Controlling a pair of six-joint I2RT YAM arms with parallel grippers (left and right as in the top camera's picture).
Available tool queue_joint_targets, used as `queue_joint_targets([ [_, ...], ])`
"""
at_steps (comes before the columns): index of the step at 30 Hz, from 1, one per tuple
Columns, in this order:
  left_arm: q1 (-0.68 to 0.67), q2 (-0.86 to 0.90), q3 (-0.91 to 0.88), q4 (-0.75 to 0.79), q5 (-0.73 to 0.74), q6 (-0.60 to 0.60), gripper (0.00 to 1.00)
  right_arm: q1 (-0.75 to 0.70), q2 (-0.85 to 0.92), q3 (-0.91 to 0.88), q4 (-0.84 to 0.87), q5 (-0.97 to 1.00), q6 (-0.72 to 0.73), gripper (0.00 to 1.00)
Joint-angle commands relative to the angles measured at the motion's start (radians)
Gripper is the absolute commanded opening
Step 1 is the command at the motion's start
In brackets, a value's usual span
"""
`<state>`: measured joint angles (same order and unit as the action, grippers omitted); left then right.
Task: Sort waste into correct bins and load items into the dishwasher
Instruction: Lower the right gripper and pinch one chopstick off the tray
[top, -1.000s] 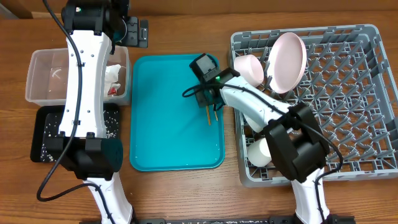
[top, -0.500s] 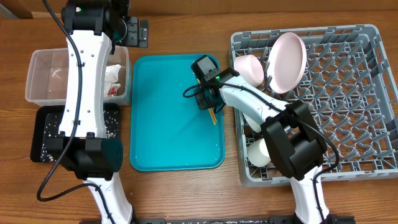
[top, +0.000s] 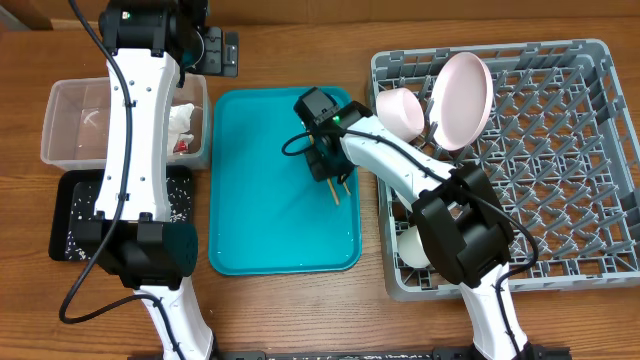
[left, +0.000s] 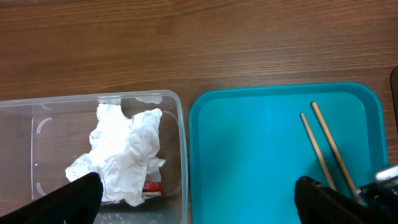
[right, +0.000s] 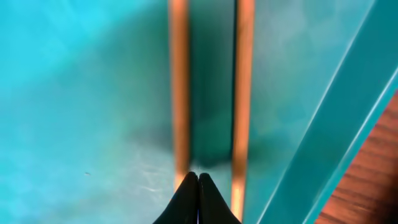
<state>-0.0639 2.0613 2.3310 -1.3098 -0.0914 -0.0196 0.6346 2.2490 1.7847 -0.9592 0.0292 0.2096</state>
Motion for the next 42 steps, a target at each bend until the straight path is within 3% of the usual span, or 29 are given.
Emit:
queue_joint_targets([
  [1, -0.002, -0.014, 0.021, 0.001, -0.009, 0.013, 1.0, -0.012, -0.003, 0.038, 0.019, -0.001, -0.032, 0.06],
  [6, -0.002, -0.014, 0.021, 0.001, -0.009, 0.013, 1.0, -0.023, -0.001, 0.033, 0.072, 0.065, -0.06, 0.17],
  [9, -0.002, -0.014, 0.021, 0.001, -0.009, 0.013, 1.0, -0.024, 0.003, 0.031, 0.111, 0.076, -0.088, 0.37],
  [11, -0.002, -0.014, 0.021, 0.002, -0.009, 0.013, 1.0, -0.024, 0.009, 0.021, 0.141, 0.086, -0.092, 0.42],
  [26, -0.002, -0.014, 0.021, 0.001, -0.009, 0.013, 1.0, -0.074, 0.06, 0.013, 0.252, 0.111, -0.105, 0.4],
  [42, -0.002, -0.014, 0.021, 0.001, -0.009, 0.013, 1.0, -0.096, 0.061, 0.013, 0.259, 0.109, -0.106, 0.4],
])
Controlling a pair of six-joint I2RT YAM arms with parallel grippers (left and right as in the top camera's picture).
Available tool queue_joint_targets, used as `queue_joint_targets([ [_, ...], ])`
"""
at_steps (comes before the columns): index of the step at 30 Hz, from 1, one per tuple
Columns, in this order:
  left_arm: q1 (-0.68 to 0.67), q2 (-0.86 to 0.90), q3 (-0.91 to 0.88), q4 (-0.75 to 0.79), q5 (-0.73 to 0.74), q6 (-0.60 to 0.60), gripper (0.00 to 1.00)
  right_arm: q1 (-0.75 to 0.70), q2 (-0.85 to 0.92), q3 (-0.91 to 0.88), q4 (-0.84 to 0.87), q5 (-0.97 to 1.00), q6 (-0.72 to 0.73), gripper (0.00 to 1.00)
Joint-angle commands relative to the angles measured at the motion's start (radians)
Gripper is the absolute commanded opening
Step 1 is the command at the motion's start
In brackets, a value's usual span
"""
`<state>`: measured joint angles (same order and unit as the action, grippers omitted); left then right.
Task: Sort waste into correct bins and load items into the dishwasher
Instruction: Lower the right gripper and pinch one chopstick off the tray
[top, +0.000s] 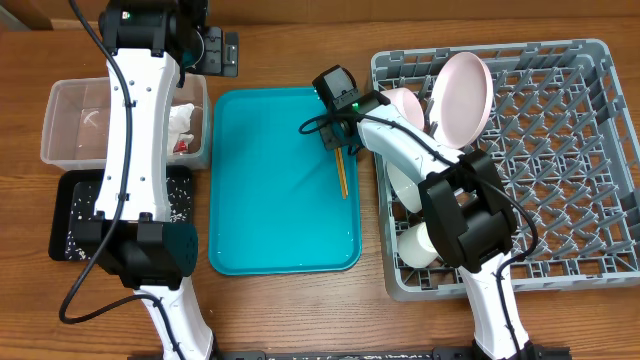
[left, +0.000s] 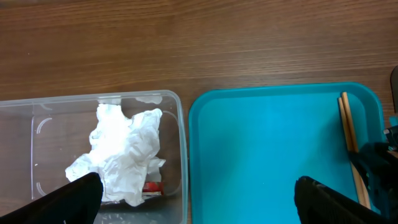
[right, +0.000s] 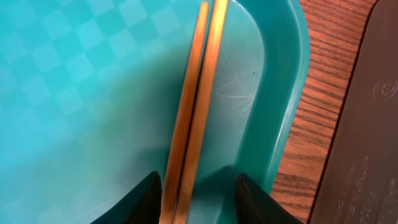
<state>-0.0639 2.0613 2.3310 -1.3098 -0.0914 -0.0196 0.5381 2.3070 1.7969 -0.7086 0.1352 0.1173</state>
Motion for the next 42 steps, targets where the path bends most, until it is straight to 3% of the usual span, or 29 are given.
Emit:
queue_joint_targets([
  [1, -0.002, -0.014, 0.021, 0.001, -0.009, 0.013, 1.0, 0.001, 0.003, 0.001, 0.011, 0.005, -0.014, 0.4],
  [18, -0.002, -0.014, 0.021, 0.001, -0.009, 0.013, 1.0, -0.001, 0.011, 0.001, 0.069, 0.028, -0.014, 0.31],
  [42, -0.002, -0.014, 0.021, 0.001, -0.009, 0.013, 1.0, 0.024, 0.011, -0.001, 0.049, -0.051, -0.039, 0.32],
])
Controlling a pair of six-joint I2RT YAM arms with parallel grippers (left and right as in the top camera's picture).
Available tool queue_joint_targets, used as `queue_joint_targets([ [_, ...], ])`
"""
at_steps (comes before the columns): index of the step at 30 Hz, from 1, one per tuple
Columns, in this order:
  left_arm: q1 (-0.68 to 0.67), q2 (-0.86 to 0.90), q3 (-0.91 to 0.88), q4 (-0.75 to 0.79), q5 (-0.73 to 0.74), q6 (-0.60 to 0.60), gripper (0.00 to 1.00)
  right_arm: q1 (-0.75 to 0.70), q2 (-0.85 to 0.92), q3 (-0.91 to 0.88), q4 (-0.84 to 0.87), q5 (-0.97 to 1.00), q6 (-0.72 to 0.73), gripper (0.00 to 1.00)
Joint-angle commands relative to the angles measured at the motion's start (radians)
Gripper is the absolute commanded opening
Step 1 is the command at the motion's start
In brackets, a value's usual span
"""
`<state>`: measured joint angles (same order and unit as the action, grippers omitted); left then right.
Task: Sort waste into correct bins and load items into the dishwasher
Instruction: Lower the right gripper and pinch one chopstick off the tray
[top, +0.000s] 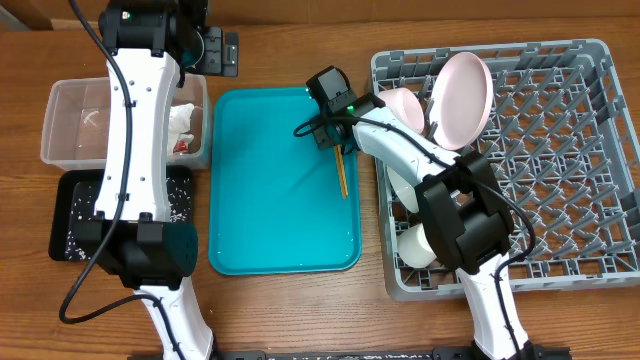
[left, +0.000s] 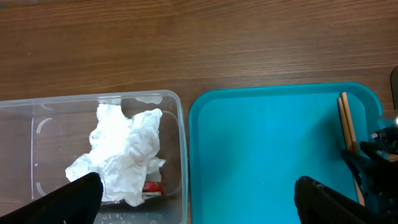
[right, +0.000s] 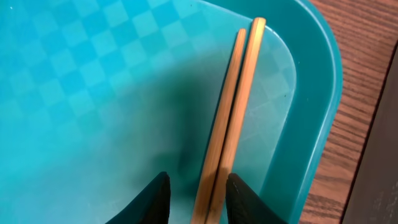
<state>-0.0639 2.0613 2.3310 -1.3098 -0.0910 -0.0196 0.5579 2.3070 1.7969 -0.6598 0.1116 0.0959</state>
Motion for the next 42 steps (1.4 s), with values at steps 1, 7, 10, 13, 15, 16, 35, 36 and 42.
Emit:
queue_joint_targets([
  [1, -0.002, -0.014, 0.021, 0.001, -0.009, 0.013, 1.0, 0.004, 0.011, -0.002, 0.0, -0.034, -0.018, 0.32],
  [7, -0.002, -0.014, 0.021, 0.001, -0.009, 0.013, 1.0, 0.004, 0.011, -0.003, -0.003, -0.035, -0.018, 0.32],
  [10, -0.002, -0.014, 0.021, 0.001, -0.009, 0.013, 1.0, 0.004, 0.011, -0.003, -0.003, -0.035, -0.018, 0.32],
  [13, -0.002, -0.014, 0.021, 0.001, -0.009, 0.013, 1.0, 0.004, 0.011, -0.003, -0.006, -0.035, -0.018, 0.32],
  [15, -0.002, -0.014, 0.021, 0.001, -0.009, 0.013, 1.0, 0.004, 0.011, -0.004, -0.007, -0.041, -0.018, 0.32],
  [16, -0.002, -0.014, 0.021, 0.001, -0.009, 0.013, 1.0, 0.004, 0.011, -0.006, -0.006, -0.049, -0.018, 0.32],
  [35, -0.002, -0.014, 0.021, 0.001, -0.009, 0.013, 1.0, 0.01, 0.012, -0.084, -0.095, -0.168, 0.126, 0.22],
  [36, -0.002, -0.014, 0.021, 0.001, -0.009, 0.013, 1.0, 0.014, 0.012, -0.081, -0.107, -0.17, 0.126, 0.15],
  [42, -0.002, -0.014, 0.021, 0.001, -0.009, 0.013, 1.0, 0.024, 0.004, 0.022, -0.204, -0.151, 0.126, 0.04],
])
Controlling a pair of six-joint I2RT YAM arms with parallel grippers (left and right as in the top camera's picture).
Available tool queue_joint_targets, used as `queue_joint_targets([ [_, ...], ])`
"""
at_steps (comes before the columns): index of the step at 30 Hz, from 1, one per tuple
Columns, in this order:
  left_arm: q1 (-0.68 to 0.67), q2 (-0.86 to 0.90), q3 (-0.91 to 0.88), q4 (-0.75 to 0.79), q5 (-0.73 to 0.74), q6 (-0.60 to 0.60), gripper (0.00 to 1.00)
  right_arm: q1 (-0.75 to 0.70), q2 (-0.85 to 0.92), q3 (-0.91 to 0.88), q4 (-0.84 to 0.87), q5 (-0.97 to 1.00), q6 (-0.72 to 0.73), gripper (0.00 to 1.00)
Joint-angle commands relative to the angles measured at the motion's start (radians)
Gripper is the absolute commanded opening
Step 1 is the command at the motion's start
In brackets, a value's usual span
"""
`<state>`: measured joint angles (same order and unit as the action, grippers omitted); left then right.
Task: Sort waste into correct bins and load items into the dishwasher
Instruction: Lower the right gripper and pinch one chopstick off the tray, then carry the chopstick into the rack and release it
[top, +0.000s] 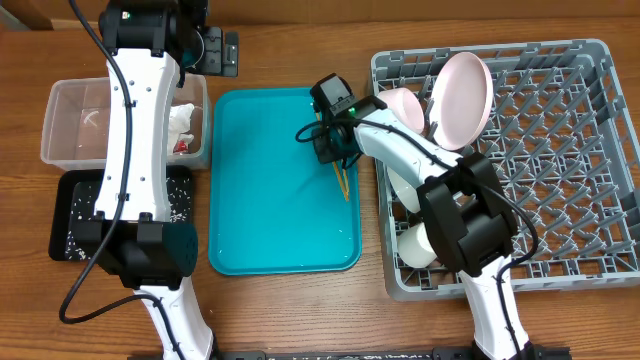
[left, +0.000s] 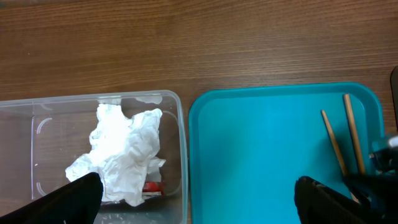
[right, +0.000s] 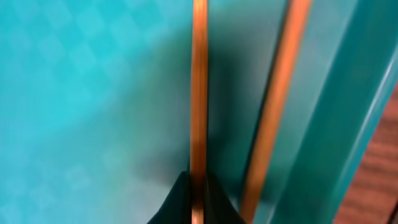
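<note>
Two wooden chopsticks lie on the teal tray (top: 270, 200) near its right rim. My right gripper (right: 198, 202) is low over the tray and shut on the left chopstick (right: 199, 93). The other chopstick (right: 280, 106) lies free beside it, angled slightly away. From overhead the right gripper (top: 335, 150) sits over the sticks' far ends. My left gripper (left: 199, 202) hangs open and empty, high over the gap between the clear bin (left: 37, 149) and the tray.
The grey dish rack (top: 600, 50) at the right holds a pink bowl (top: 400, 110), a pink plate (top: 460, 100) and a white cup (top: 415, 245). Crumpled white paper (left: 124, 149) and a red scrap lie in the clear bin. A black bin (top: 75, 220) sits in front of it.
My right gripper was open astride both chopsticks, which lay pressed together by the tray's right rim. Now it is shut on the left one and the sticks lie apart. The left arm has not moved.
First my right gripper was shut with its tip between two separated chopsticks, further toward the tray's middle. Then the sticks lay together against the right rim with the gripper open around them, and again a moment later. Now one stick is gripped.
</note>
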<state>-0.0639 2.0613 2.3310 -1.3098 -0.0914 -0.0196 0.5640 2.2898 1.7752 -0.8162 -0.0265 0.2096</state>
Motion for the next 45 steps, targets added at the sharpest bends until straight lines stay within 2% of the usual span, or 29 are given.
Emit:
queue_joint_targets([
  [1, -0.002, -0.014, 0.021, 0.001, -0.009, 0.013, 1.0, 0.019, 0.014, 0.069, -0.066, -0.013, 0.012, 0.04],
  [8, -0.002, -0.014, 0.021, 0.001, -0.009, 0.013, 1.0, 0.018, -0.099, 0.314, -0.232, -0.014, 0.012, 0.04],
  [14, -0.002, -0.014, 0.021, 0.001, -0.009, 0.013, 1.0, -0.027, -0.22, 0.534, -0.514, 0.049, 0.061, 0.04],
  [24, -0.002, -0.014, 0.021, 0.001, -0.009, 0.013, 1.0, -0.146, -0.364, 0.549, -0.874, 0.146, 0.13, 0.04],
  [32, -0.002, -0.014, 0.021, 0.001, -0.009, 0.013, 1.0, -0.171, -0.493, 0.287, -0.877, 0.21, 0.1, 0.04],
  [38, -0.002, -0.014, 0.021, 0.001, -0.009, 0.013, 1.0, -0.221, -0.506, 0.035, -0.856, 0.22, 0.082, 0.04],
  [43, -0.002, -0.014, 0.021, 0.002, -0.009, 0.013, 1.0, -0.241, -0.506, -0.088, -0.809, 0.222, 0.077, 0.04],
  [44, -0.002, -0.014, 0.021, 0.001, -0.009, 0.013, 1.0, -0.242, -0.506, -0.095, -0.808, 0.228, 0.075, 0.13],
  [45, -0.002, -0.014, 0.021, 0.001, -0.009, 0.013, 1.0, -0.242, -0.506, -0.096, -0.808, 0.235, 0.075, 0.35],
])
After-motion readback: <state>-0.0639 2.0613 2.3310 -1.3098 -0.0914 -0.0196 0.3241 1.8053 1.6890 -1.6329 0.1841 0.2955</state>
